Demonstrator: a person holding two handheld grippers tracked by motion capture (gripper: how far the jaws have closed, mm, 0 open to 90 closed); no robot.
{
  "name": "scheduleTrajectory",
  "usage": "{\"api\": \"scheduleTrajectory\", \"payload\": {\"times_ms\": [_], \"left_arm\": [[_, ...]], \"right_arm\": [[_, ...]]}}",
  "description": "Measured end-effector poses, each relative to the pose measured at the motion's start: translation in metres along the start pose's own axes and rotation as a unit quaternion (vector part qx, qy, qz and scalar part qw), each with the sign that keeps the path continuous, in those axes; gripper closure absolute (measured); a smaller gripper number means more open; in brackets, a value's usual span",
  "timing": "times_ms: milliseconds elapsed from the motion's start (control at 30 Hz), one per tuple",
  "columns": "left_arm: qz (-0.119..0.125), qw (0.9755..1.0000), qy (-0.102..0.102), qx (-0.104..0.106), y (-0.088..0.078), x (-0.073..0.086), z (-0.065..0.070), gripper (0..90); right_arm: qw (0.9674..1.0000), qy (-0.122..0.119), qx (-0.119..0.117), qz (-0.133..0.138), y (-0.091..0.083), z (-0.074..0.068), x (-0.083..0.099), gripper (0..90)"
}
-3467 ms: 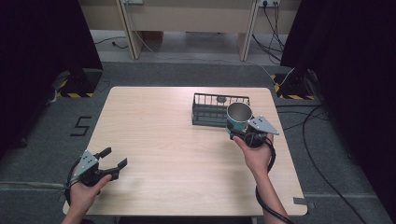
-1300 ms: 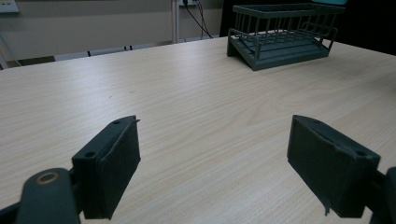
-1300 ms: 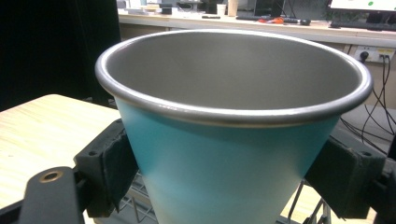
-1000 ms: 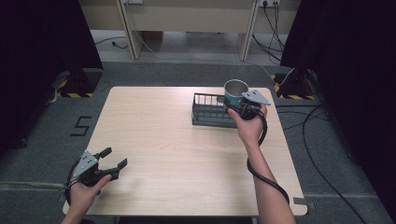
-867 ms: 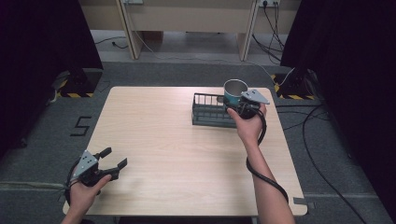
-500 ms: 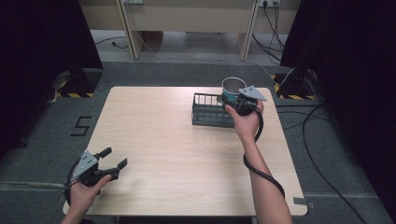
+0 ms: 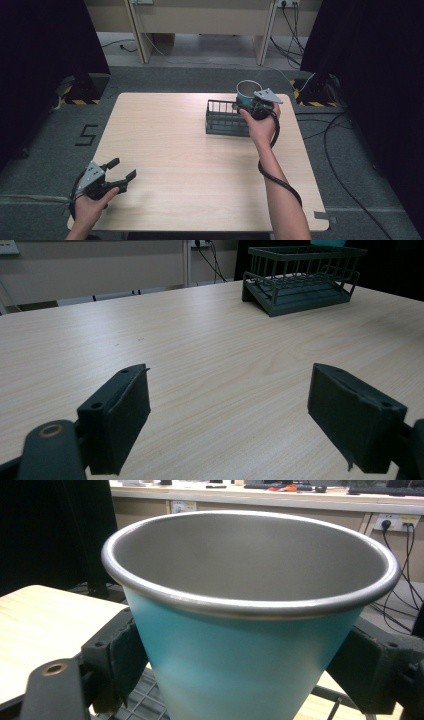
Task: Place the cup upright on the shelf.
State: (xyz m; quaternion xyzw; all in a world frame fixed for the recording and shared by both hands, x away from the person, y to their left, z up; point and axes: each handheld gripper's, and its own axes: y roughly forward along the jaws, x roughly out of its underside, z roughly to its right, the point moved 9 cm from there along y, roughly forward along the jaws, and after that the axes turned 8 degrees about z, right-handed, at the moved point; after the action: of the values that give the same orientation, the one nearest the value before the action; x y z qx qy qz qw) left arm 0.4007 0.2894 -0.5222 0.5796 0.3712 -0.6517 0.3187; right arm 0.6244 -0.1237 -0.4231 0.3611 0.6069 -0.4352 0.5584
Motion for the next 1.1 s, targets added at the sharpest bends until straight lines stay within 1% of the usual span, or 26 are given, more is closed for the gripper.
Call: {"api": "scheduleTrajectory", "payload": {"times_ms": [267,300,600,1100], "left_arm": [[0.000,1.0000,0.000,0.000,0.000,0.000,0.000,16.4],[0.000,1.0000,0.000,0.000,0.000,0.000,0.000,16.4],[0.000,1.0000,0.000,0.000,0.000,0.000,0.000,16.4],[0.001,1.0000,0.000,0.001,0.000,0.000,0.000,16.4]], "right_arm": [[0.9999,0.005,0.005,-0.010,0.007,0.002,0.003,17.9],[0.9999,0.002,0.005,-0.010,0.008,0.003,0.003,17.9],[0.9998,0.003,0.007,-0.020,0.013,0.003,0.008,17.9],[0.9992,0.004,0.009,-0.039,0.020,0.002,0.021,17.9]]}}
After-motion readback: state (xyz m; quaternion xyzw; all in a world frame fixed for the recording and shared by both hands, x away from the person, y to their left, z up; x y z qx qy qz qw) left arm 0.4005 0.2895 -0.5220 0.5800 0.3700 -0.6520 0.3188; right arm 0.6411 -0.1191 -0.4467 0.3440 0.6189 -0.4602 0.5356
